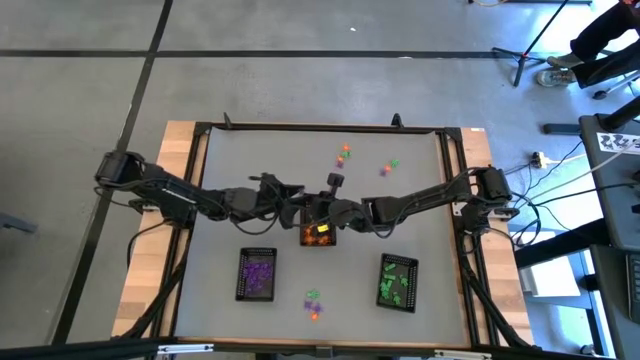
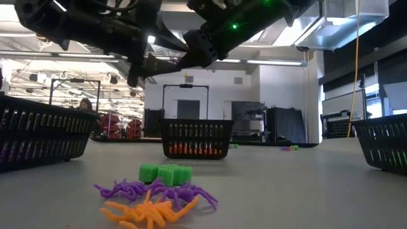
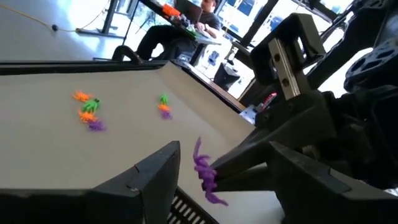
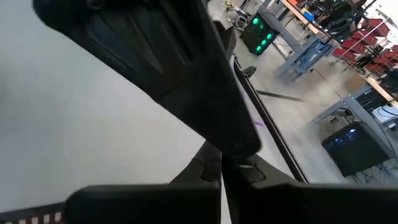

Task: Sort Halloween decoration
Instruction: Put the violet spider toy into the bottom left black bin

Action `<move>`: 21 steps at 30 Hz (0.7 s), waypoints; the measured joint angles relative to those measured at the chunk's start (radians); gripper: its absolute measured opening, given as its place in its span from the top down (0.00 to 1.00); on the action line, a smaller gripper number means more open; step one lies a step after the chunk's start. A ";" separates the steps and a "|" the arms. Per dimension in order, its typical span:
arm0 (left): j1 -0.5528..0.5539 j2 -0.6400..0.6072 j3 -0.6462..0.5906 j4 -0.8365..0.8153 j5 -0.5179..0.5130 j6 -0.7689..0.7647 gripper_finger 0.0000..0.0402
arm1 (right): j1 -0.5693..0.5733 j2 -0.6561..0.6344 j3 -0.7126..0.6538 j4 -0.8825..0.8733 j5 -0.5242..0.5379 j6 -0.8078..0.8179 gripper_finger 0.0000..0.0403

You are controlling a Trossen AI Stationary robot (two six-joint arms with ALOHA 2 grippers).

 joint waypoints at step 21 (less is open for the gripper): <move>-0.014 0.000 0.005 -0.106 -0.034 -0.048 0.76 | -0.001 0.000 0.000 -0.091 0.002 0.034 1.00</move>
